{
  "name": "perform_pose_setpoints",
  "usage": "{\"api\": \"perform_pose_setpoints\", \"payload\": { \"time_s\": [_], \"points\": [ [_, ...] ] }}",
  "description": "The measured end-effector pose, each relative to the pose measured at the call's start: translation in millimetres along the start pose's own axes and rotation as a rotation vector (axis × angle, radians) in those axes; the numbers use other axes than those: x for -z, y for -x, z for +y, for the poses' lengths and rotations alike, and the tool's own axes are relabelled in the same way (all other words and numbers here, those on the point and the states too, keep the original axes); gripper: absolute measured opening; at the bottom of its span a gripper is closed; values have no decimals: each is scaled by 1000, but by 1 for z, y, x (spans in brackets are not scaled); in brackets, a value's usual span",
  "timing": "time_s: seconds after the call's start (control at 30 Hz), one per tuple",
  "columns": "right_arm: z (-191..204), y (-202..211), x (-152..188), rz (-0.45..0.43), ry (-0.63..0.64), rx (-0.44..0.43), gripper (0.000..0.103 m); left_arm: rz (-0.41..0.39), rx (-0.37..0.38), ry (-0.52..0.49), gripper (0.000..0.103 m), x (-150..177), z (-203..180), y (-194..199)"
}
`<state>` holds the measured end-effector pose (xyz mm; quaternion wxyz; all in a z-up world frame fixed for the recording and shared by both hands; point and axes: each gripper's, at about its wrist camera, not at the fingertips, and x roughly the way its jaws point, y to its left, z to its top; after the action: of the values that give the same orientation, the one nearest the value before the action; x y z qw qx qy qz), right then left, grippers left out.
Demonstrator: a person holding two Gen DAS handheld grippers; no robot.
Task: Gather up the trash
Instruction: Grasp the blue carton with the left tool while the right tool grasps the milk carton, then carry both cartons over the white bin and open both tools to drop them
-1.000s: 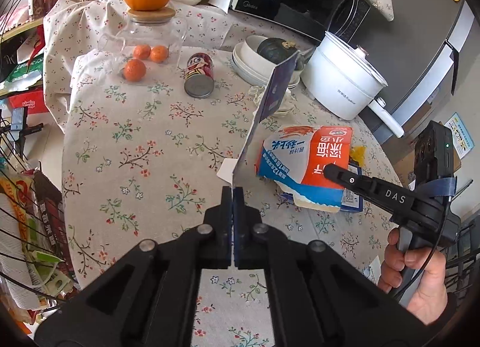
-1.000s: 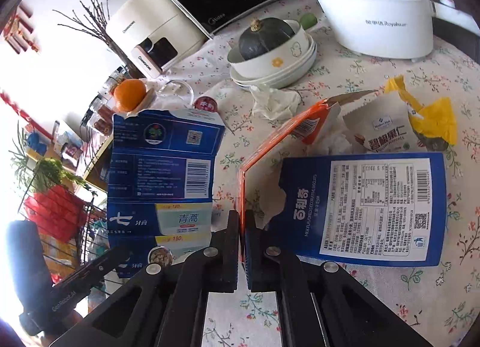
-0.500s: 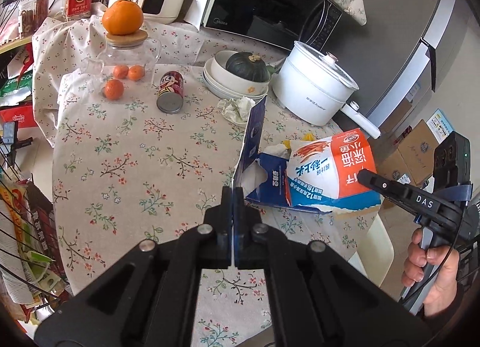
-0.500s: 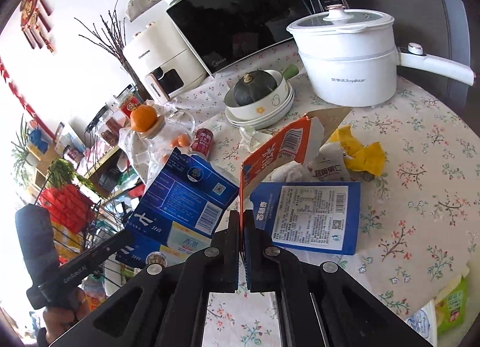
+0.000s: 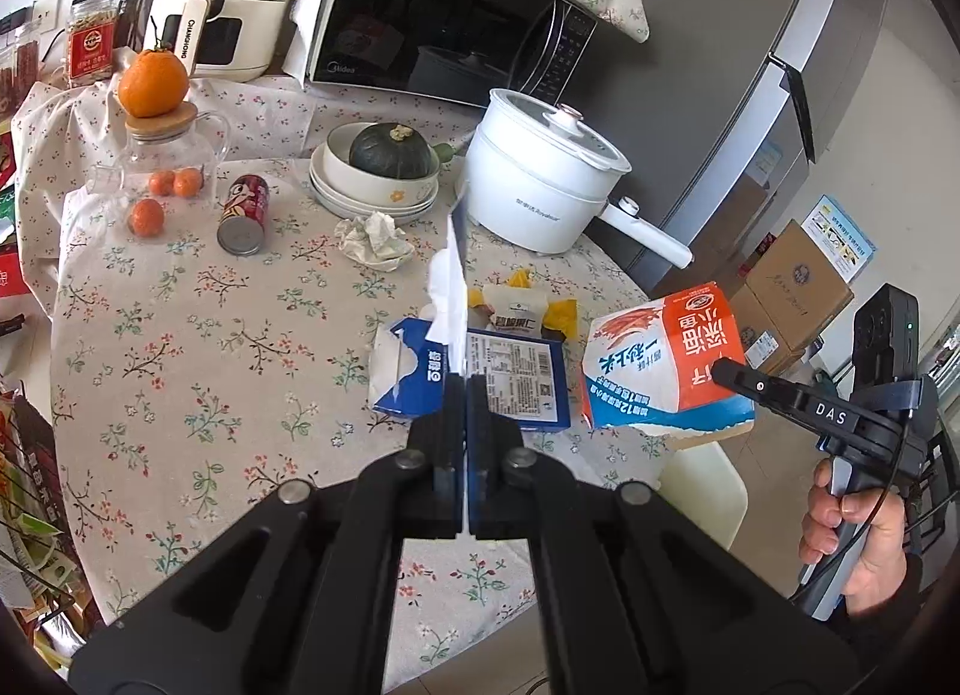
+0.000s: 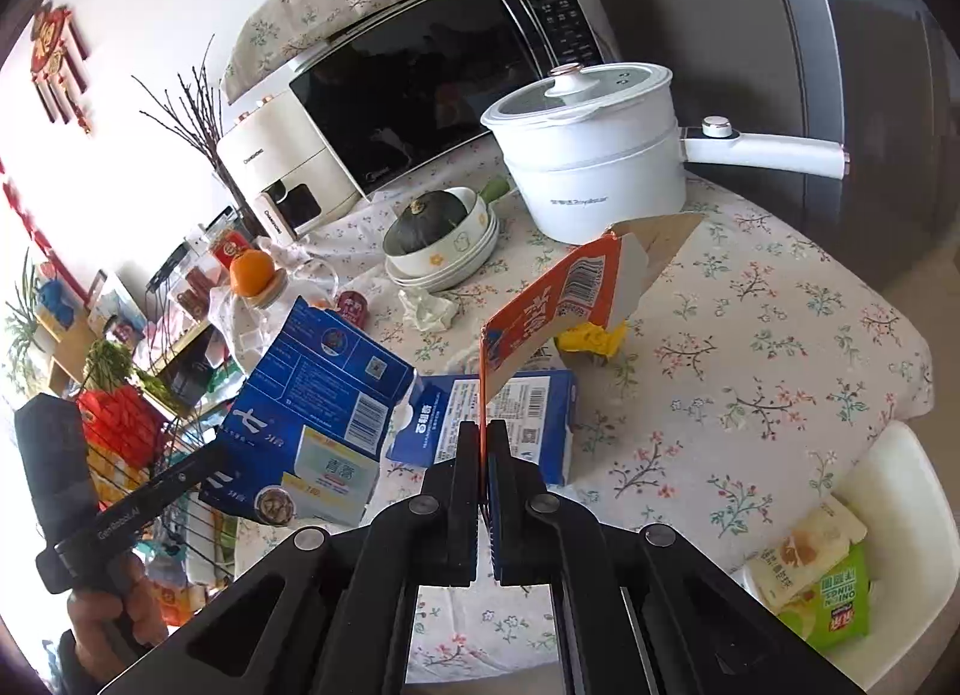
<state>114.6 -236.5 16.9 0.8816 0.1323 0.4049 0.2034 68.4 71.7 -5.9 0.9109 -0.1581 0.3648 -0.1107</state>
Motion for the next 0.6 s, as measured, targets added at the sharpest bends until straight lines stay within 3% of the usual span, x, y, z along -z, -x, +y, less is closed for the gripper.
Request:
{"api": "perform_pose_setpoints", "payload": {
  "time_s": [0.23, 0.6],
  "points": [
    [-39, 27, 7, -10, -41, 60, 3, -1, 53, -33, 0, 2, -29, -6],
    [-106, 67, 23, -13, -123, 178, 3, 62, 128, -109, 0, 16, -85, -33]
  ]
}}
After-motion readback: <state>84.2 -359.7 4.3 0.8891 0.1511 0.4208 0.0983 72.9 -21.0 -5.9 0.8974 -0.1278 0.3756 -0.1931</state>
